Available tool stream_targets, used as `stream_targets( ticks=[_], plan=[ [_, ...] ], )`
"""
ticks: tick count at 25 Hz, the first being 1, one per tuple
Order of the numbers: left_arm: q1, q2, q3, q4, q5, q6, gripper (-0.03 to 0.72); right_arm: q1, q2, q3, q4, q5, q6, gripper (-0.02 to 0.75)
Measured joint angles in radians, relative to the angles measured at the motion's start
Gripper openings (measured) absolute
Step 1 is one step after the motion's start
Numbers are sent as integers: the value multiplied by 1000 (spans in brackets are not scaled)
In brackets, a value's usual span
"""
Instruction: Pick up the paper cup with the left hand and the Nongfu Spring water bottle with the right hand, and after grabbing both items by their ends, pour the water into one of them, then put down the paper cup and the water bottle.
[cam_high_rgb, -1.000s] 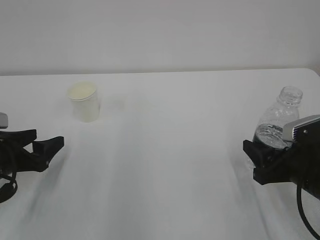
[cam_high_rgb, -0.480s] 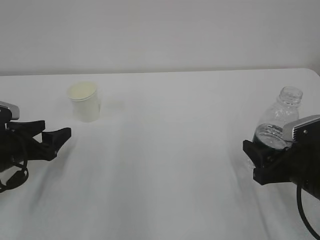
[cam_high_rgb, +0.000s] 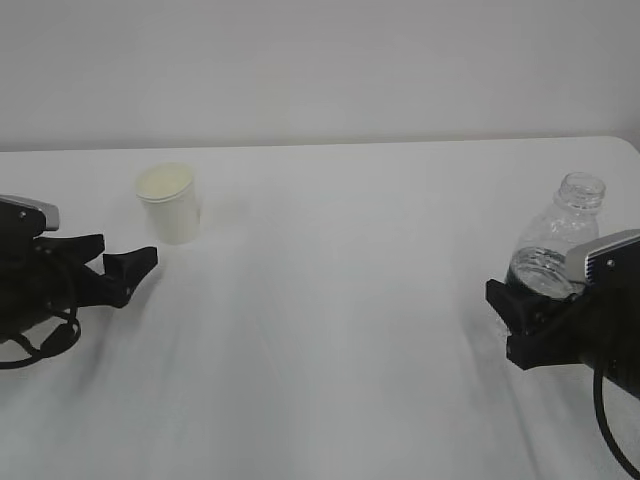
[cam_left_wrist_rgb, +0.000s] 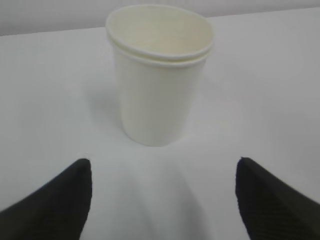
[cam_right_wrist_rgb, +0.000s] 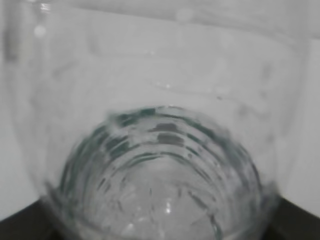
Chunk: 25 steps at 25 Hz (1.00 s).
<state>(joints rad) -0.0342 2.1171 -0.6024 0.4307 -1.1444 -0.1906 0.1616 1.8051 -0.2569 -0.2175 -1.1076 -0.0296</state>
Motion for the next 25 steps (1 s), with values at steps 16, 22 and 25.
stream_targets(
  ticks=[16, 22, 25],
  plan=[
    [0, 95, -175, 52, 0, -72, 659, 0, 0, 0, 0, -2, -5, 485],
    [-10, 125, -236, 57, 0, -100, 657, 0, 0, 0, 0, -2, -16, 485],
    [-32, 134, -263, 61, 5, -102, 652, 0, 0, 0, 0, -2, -16, 485]
  ],
)
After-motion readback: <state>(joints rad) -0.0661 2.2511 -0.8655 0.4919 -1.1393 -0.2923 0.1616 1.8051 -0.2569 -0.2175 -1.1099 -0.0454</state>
